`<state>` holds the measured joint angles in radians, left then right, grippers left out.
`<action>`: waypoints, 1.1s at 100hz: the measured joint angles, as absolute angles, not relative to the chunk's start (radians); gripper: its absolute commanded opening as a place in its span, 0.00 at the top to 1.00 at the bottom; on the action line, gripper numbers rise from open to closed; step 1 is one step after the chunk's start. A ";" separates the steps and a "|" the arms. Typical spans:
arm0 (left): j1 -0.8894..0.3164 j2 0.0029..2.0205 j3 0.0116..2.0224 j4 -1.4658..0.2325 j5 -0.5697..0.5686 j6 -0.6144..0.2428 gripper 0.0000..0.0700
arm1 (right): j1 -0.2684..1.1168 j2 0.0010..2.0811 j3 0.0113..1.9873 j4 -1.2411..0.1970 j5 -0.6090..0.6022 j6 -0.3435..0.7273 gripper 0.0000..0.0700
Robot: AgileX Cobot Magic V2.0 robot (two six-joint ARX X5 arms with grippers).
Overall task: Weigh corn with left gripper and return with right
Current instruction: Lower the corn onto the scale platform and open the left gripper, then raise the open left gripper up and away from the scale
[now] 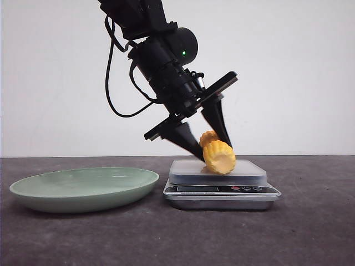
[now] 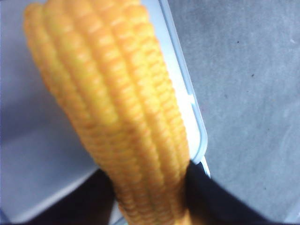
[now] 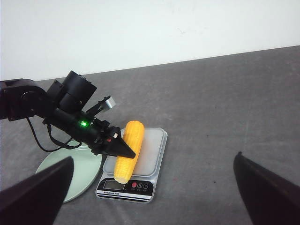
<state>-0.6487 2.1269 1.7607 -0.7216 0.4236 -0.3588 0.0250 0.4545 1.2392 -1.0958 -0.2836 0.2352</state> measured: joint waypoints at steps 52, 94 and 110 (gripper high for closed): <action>-0.649 2.127 1.776 -0.704 0.369 -0.358 0.03 | 0.025 0.455 1.239 -1.129 -0.283 0.235 0.00; -0.648 2.129 2.011 -0.914 0.356 -0.331 0.03 | 0.025 0.455 1.239 -1.133 -0.249 0.223 0.00; -0.651 2.129 2.168 -1.052 0.300 -0.281 0.04 | 0.025 0.455 1.239 -1.134 -0.234 0.209 0.00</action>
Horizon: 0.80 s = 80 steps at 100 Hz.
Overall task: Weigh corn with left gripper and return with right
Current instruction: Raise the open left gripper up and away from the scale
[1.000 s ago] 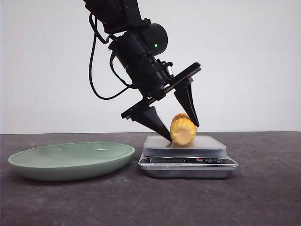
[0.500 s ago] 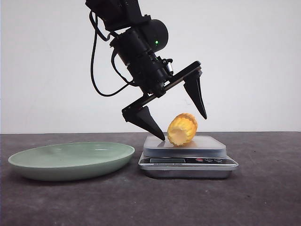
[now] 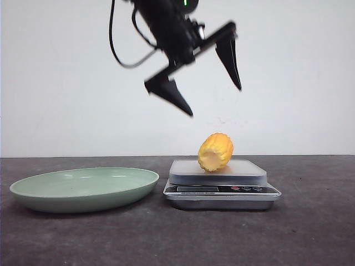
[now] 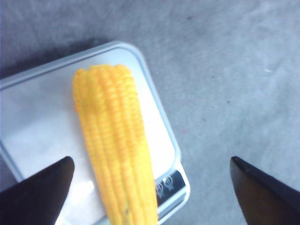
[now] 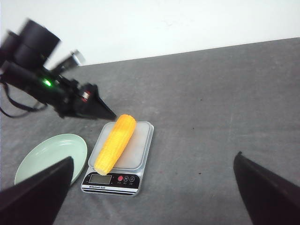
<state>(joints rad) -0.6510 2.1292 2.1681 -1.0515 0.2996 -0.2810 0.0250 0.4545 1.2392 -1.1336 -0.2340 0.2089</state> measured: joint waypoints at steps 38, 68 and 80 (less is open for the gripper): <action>-0.669 2.129 2.553 -1.427 0.448 -0.207 0.81 | 0.025 0.455 1.239 -1.121 -0.234 0.171 0.00; -0.775 2.046 2.580 -1.430 0.464 -0.193 1.00 | 0.038 0.456 1.239 -1.068 -0.234 0.153 0.00; -0.807 1.949 2.580 -1.428 0.326 -0.193 1.00 | 0.051 0.456 1.239 -1.071 -0.235 0.153 0.00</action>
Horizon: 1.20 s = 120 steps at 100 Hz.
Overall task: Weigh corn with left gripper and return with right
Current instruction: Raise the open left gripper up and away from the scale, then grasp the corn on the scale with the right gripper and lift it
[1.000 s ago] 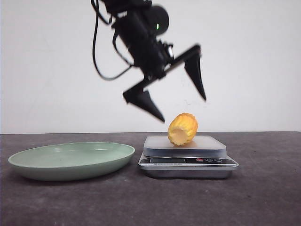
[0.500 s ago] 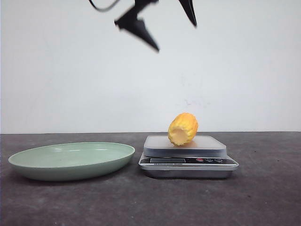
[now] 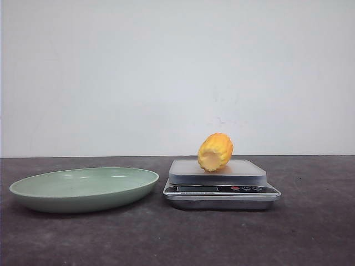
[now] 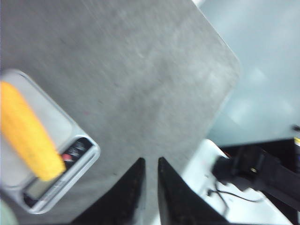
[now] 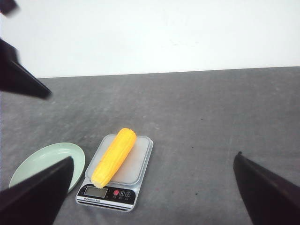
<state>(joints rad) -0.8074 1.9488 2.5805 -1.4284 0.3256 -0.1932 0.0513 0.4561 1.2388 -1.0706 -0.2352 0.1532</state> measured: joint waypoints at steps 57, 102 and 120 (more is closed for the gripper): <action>-0.965 1.264 2.581 -1.427 0.105 -0.296 1.00 | 0.056 0.460 1.159 -1.074 -0.276 0.210 0.00; -0.962 0.886 2.423 -1.427 -0.205 -0.344 1.00 | 0.130 0.836 1.092 -0.692 -0.415 0.390 0.00; -0.960 0.798 2.238 -1.427 -0.257 -0.344 1.00 | 0.297 1.020 1.092 -0.564 -0.320 0.459 0.00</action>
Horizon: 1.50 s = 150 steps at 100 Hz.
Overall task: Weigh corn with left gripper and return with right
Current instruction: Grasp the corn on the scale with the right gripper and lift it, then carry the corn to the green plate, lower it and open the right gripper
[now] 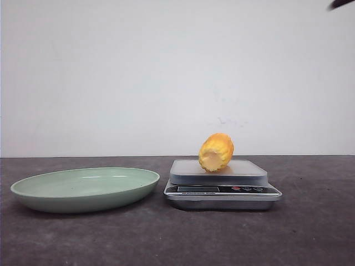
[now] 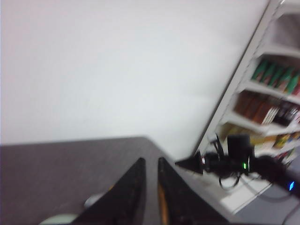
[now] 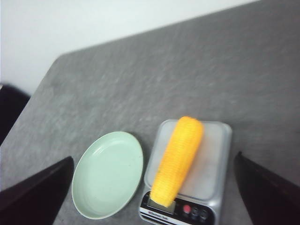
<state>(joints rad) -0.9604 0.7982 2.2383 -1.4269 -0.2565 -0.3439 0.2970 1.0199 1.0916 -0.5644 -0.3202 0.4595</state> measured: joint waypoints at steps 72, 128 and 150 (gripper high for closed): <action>-0.960 0.776 1.829 -1.427 -0.081 -0.344 1.00 | 0.587 1.727 1.182 -0.506 -0.030 0.640 0.47; -0.960 0.772 1.829 -1.427 -0.097 -0.332 1.00 | 0.626 1.617 1.324 -0.477 -0.013 0.574 1.00; -0.960 0.772 1.829 -1.427 -0.178 -0.311 1.00 | 0.765 1.532 1.588 -0.373 -0.020 0.491 1.00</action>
<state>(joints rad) -0.9596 0.7723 1.8294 -1.4269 -0.1783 -0.3111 0.7647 1.5318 1.5883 -0.3729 -0.0204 0.4908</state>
